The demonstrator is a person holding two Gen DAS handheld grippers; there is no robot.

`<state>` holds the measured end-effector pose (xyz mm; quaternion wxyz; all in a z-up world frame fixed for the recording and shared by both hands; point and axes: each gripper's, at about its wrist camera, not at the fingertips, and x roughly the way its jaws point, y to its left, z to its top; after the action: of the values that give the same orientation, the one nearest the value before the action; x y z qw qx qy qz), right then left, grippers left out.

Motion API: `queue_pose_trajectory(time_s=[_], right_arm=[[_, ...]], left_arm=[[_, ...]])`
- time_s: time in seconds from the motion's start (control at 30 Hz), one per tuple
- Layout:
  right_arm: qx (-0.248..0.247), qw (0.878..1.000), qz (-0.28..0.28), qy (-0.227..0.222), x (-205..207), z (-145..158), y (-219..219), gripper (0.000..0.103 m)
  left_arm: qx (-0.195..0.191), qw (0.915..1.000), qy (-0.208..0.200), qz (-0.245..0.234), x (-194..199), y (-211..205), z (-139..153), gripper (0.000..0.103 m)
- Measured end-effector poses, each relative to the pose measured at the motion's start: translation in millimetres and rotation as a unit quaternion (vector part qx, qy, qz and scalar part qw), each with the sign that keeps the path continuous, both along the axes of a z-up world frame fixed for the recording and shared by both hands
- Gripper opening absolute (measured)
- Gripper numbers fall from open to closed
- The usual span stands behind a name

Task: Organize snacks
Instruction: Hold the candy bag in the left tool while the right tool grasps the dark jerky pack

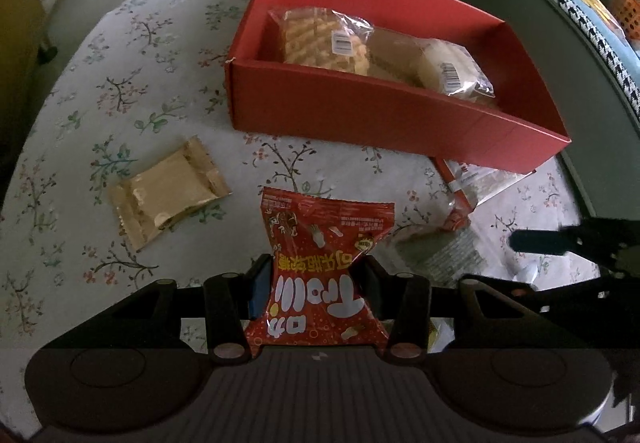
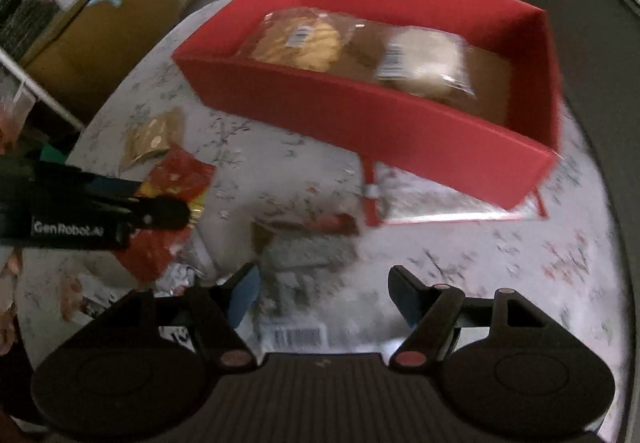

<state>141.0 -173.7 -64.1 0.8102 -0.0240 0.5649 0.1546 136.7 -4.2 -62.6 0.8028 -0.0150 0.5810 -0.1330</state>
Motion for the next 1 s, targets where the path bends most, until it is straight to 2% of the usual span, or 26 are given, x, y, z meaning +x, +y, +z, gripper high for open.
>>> queue_pose_trajectory(time_s=[0.07,0.13,0.3,0.37,0.53,0.57,0.7,0.77,0.8,1.0], right_arm=[[-0.012,1.000,0.009,0.006,6,-8,9,0.078],[-0.020,1.000,0.015,0.008,10,-15,13,0.086],[-0.012,1.000,0.009,0.014,10,-23,10,0.094],[-0.011,1.000,0.008,0.021,8,-25,9,0.103],[-0.046,0.998,0.031,0.018,6,-29,19,0.103],[-0.050,0.998,0.028,0.015,6,-30,19,0.103],[-0.057,0.998,0.021,0.008,7,-30,17,0.103],[-0.073,0.997,0.019,-0.001,4,-29,16,0.102],[-0.069,0.997,0.018,-0.001,4,-28,13,0.101],[-0.070,0.997,0.017,-0.009,1,-25,9,0.096]], left_arm=[[0.001,1.0000,0.004,0.001,1,0,-2,0.056],[0.000,1.0000,0.009,0.003,3,2,-5,0.056],[0.004,0.9998,0.018,0.013,4,11,-12,0.056],[0.001,0.9997,0.019,0.016,5,15,-13,0.056],[-0.002,0.9995,0.023,0.024,10,15,-15,0.059],[-0.002,0.9994,0.023,0.024,12,14,-15,0.065],[0.012,0.9991,0.024,0.032,17,8,-21,0.075],[0.019,0.9989,0.026,0.034,19,6,-26,0.088],[0.018,0.9990,0.024,0.034,20,4,-27,0.090],[0.039,0.9978,0.016,0.052,31,-2,-31,0.093]])
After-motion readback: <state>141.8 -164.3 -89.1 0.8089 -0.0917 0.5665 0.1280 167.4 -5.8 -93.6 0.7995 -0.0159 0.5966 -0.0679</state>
